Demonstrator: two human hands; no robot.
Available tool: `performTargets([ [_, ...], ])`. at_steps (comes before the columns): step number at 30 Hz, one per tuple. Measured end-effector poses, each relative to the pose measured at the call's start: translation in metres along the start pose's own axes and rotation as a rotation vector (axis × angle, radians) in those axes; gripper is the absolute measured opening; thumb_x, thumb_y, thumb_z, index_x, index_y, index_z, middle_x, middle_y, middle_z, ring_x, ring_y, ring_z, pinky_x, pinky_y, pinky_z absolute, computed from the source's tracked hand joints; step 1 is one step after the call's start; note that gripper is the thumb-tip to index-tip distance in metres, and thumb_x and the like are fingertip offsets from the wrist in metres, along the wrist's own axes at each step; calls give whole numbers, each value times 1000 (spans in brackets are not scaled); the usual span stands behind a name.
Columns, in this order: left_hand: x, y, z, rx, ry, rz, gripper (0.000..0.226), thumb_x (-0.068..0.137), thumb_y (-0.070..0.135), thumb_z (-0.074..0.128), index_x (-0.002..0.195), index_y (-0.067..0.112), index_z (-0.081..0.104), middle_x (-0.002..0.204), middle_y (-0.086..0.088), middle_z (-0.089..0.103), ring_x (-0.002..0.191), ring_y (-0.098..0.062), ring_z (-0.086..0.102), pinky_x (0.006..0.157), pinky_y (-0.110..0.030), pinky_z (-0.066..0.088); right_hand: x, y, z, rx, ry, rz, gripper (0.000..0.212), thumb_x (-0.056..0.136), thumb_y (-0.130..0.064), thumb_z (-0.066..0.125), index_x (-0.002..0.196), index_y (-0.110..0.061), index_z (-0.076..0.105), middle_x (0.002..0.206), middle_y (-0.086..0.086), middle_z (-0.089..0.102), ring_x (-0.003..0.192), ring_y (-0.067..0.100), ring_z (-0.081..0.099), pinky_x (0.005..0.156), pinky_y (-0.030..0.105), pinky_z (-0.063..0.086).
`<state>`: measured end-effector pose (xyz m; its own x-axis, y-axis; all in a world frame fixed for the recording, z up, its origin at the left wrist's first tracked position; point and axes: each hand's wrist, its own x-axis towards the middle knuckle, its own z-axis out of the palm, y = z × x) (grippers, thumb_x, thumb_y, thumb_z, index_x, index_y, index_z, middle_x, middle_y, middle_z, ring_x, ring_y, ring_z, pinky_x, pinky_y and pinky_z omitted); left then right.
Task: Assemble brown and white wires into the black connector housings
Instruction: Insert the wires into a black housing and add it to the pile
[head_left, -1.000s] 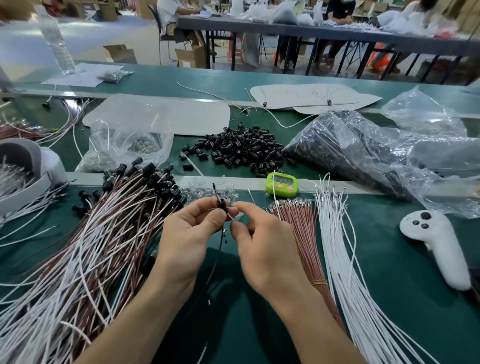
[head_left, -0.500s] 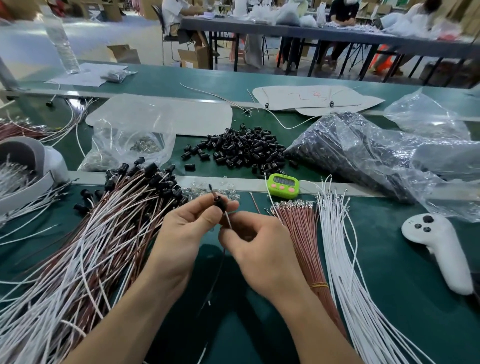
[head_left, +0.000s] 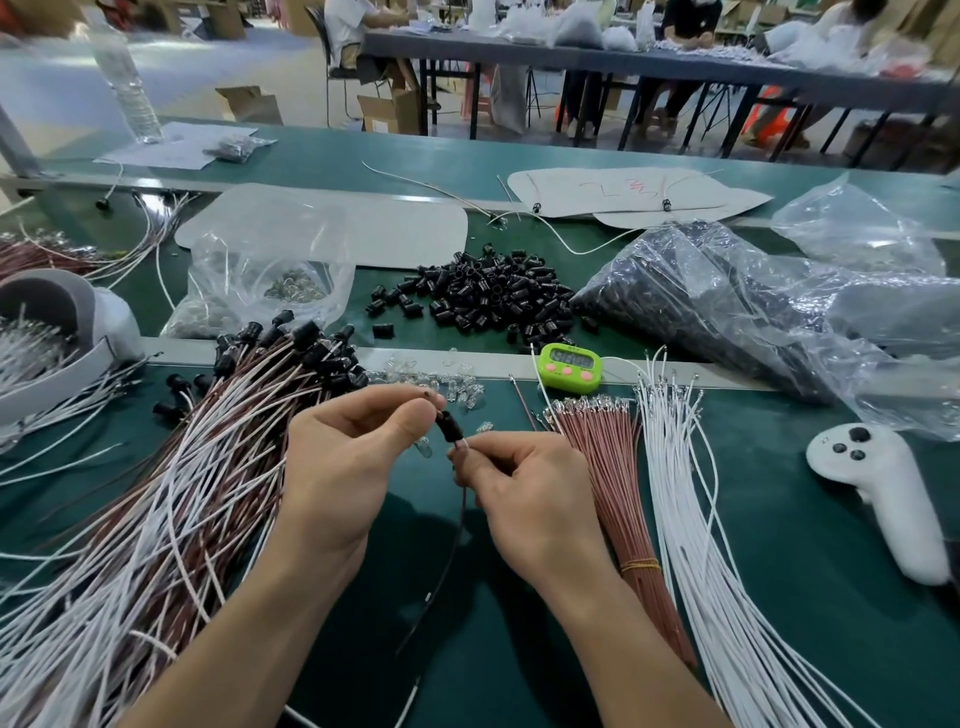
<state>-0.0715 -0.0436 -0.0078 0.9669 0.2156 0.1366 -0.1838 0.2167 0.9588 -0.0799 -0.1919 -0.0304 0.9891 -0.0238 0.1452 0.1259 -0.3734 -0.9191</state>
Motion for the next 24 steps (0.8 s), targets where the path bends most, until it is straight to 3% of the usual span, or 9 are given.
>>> performTargets([
  [4, -1, 0, 1, 4, 66, -29, 14, 79, 0, 77, 74, 13, 80, 79, -8, 79, 76, -12, 73, 73, -16, 54, -1, 0, 1, 2, 7, -6, 16, 91, -31, 74, 95, -47, 73, 73, -9, 75, 71, 14, 69, 67, 38, 54],
  [7, -2, 2, 2, 16, 89, -18, 7, 71, 8, 83, 77, 10, 78, 80, -11, 78, 73, -12, 71, 71, -16, 54, -1, 2, 1, -36, 10, -23, 11, 92, -32, 73, 96, -42, 73, 72, -6, 74, 69, 16, 67, 66, 40, 54],
  [10, 0, 0, 2, 51, 120, -29, 8, 79, 1, 80, 78, 8, 77, 77, -9, 78, 68, -7, 69, 64, -12, 51, 0, 2, 1, -36, 5, -13, 4, 91, -29, 75, 89, -30, 78, 70, -1, 72, 68, 19, 65, 65, 40, 52],
  [13, 1, -1, 4, 64, 141, -72, 13, 86, -2, 74, 81, 10, 78, 74, -3, 78, 66, -3, 70, 59, -11, 49, 2, 1, -2, -27, 21, 22, 10, 91, -27, 76, 82, -22, 79, 69, 2, 71, 66, 19, 63, 64, 38, 50],
  [18, 1, -5, 3, 22, 212, -223, 18, 89, 6, 73, 76, 17, 79, 74, -2, 77, 69, -10, 73, 52, -17, 51, 1, 1, -1, -1, 34, 58, 15, 91, -26, 77, 77, -22, 80, 68, 0, 72, 63, 18, 62, 62, 31, 47],
  [21, 1, -5, 3, -49, 210, -311, 14, 91, 9, 71, 81, 17, 77, 76, -1, 78, 70, -10, 74, 51, -17, 52, 1, 1, 1, 35, 8, 74, 16, 92, -26, 76, 77, -23, 81, 66, -3, 73, 54, 5, 56, 57, 26, 47],
  [24, 0, -3, 2, -70, 166, -340, 9, 93, 12, 68, 88, 17, 75, 80, -2, 79, 73, -9, 76, 53, -16, 53, 2, 3, 4, 86, -26, 98, 15, 93, -28, 76, 79, -25, 82, 66, -3, 74, 51, 5, 57, 52, 27, 46],
])
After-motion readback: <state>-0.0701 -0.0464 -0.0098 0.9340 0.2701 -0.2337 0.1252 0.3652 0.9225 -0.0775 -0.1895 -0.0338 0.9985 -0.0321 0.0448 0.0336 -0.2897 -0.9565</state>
